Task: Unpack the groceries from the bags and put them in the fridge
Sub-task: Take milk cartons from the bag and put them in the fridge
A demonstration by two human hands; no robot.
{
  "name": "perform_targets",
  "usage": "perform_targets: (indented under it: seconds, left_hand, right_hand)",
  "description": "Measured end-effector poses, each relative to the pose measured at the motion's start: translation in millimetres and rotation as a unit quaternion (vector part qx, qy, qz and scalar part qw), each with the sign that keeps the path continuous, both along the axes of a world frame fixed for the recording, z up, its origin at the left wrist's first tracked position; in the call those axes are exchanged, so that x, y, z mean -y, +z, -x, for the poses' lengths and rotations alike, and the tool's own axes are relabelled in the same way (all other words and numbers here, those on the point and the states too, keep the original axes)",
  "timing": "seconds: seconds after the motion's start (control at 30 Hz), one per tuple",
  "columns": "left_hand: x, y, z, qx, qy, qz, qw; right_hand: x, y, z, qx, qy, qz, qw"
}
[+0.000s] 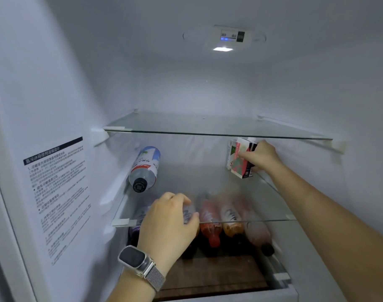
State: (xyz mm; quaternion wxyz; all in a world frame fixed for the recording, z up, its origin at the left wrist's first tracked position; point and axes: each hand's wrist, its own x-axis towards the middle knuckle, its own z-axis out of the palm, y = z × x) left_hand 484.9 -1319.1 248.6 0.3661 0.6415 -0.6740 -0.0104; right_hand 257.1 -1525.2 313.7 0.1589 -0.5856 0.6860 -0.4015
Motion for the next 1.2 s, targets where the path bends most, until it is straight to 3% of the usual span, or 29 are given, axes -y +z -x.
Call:
perform_targets:
  seconds: [0.1, 0.53, 0.73, 0.83, 0.97, 1.07, 1.2]
  left_hand:
    - [-4, -2, -2, 0.01, 0.005, 0.0, 1.0]
    - [-21, -10, -3, 0.02, 0.035, 0.01, 0.999]
    - [-31, -27, 14, 0.019, 0.035, 0.0, 0.999]
    - [-40, -42, 21, 0.024, 0.02, -0.024, 0.999]
    - [-55, -63, 14, 0.058, -0.017, -0.105, 0.993]
    - [-67, -74, 3, 0.074, -0.037, -0.148, 0.985]
    - [-94, -91, -1, 0.062, -0.084, -0.183, 0.978]
  right_hand:
    - [8, -4, -1, -0.06, -0.032, 0.003, 0.998]
    - [14, -19, 8, -0.12, -0.043, 0.022, 0.992]
    - [3, -30, 0, -0.094, -0.044, 0.044, 0.994]
    - [-26, -40, -10, -0.101, -0.04, 0.11, 0.988]
    - [-92, -54, -13, -0.21, 0.022, 0.21, 0.955]
    - [-153, -58, -11, -0.239, 0.073, 0.165, 0.954]
    - [-247, -77, -14, -0.211, 0.114, 0.043, 0.97]
